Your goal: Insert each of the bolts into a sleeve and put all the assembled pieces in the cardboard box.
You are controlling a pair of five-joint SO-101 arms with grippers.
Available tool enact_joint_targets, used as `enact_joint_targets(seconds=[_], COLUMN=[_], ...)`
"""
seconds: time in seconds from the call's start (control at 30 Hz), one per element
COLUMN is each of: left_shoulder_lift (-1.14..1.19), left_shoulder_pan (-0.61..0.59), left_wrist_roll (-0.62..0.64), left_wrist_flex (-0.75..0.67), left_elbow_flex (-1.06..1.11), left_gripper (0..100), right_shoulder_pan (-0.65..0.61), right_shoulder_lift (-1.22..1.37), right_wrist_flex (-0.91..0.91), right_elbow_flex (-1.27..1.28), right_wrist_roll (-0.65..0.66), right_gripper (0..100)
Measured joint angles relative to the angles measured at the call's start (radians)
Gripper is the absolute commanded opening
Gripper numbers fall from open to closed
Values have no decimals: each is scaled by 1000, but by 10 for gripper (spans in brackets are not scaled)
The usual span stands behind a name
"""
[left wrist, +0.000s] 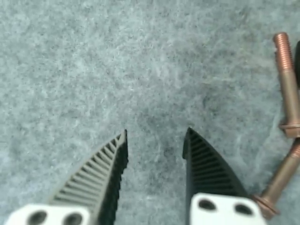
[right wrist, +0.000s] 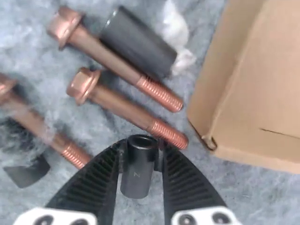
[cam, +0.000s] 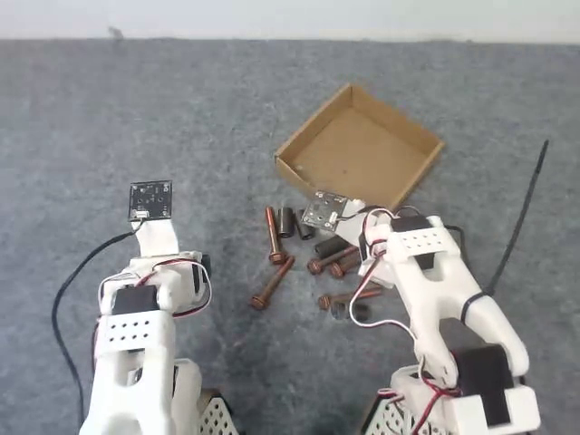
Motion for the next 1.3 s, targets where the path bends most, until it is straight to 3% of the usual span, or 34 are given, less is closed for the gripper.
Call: enact_joint_targets(seconds=[0.27,0.73,1.3], left_shoulder_lift=[0,0,0], left_shoulder_pan=[0,0,0], left_wrist_roll=[0,0,0], left_wrist_flex=[0,0,0], left_elbow_flex=[0,0,0], left_gripper=[187,187,187], right_shoulder_pan=[60,66,64], right_shoulder_lift=[14,12,29], right_wrist_flex=[9,295,34], right_elbow_flex=[0,-121,-25], right_wrist_roll=[0,0,-60], right_gripper=[192,145,143])
